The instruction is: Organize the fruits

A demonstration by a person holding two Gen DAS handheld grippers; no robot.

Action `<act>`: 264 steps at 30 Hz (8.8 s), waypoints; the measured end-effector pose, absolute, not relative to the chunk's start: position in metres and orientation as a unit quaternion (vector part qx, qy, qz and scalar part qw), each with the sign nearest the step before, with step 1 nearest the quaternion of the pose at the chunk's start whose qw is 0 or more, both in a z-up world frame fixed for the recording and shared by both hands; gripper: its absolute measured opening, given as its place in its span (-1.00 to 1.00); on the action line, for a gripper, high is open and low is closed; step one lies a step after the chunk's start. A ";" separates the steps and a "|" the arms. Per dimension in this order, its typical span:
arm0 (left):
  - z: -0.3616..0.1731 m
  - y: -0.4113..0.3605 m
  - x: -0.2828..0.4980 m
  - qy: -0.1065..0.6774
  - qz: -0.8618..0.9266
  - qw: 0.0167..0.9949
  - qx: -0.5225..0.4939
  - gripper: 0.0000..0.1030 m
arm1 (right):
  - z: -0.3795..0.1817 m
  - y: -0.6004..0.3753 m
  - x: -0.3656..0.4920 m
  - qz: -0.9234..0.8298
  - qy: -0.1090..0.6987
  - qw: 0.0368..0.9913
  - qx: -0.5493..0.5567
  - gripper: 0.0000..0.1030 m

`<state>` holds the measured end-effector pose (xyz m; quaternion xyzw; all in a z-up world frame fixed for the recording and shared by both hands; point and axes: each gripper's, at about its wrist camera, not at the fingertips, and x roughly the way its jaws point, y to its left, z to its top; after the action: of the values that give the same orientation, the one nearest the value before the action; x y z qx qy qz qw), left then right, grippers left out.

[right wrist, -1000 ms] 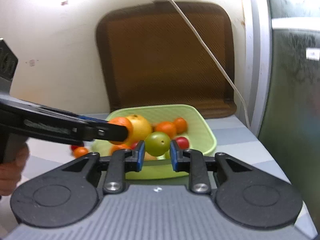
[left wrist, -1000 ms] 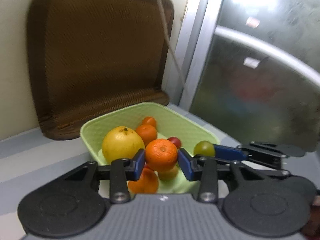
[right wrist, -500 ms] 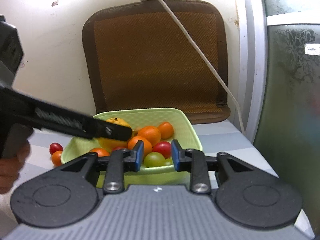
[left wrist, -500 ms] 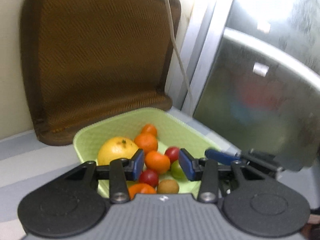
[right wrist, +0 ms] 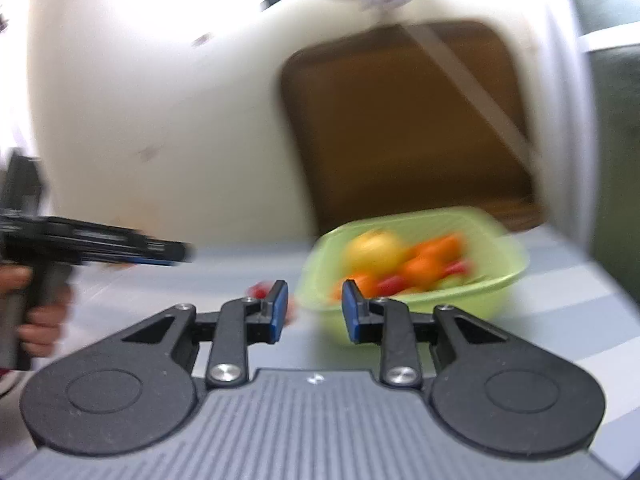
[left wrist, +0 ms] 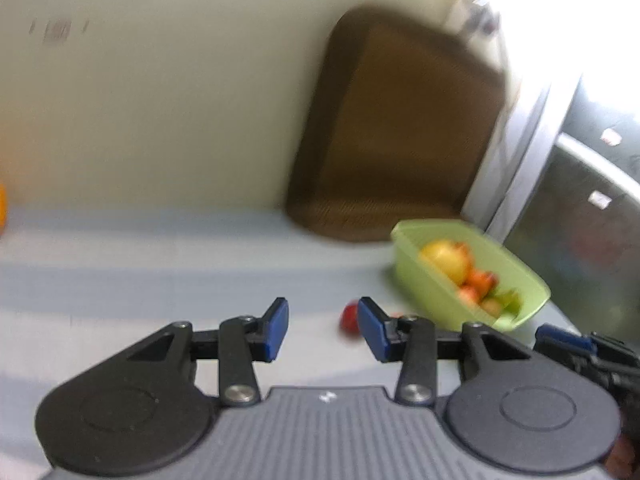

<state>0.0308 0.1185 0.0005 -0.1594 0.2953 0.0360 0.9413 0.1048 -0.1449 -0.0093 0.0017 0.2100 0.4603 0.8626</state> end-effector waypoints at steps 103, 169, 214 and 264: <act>0.011 -0.016 -0.046 0.312 0.098 0.944 -0.047 1.00 | -0.022 -0.229 0.030 0.320 0.314 0.883 0.141 0.16; -0.019 -0.034 -0.083 0.360 0.189 0.913 0.042 0.99 | -0.023 -0.222 -0.007 0.332 0.328 0.872 0.147 0.27; -0.030 -0.039 -0.083 0.409 0.154 0.899 0.024 1.00 | -0.029 -0.214 -0.006 0.320 0.339 0.873 0.143 0.34; -0.028 -0.052 -0.087 0.423 0.145 0.893 0.048 1.00 | -0.024 -0.216 -0.005 0.316 0.326 0.879 0.147 0.34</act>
<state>-0.0870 -0.0516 -0.0284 0.0476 0.4234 0.1451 0.8930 -0.0050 -0.2155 -0.0236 0.1468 0.3264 0.3164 0.8785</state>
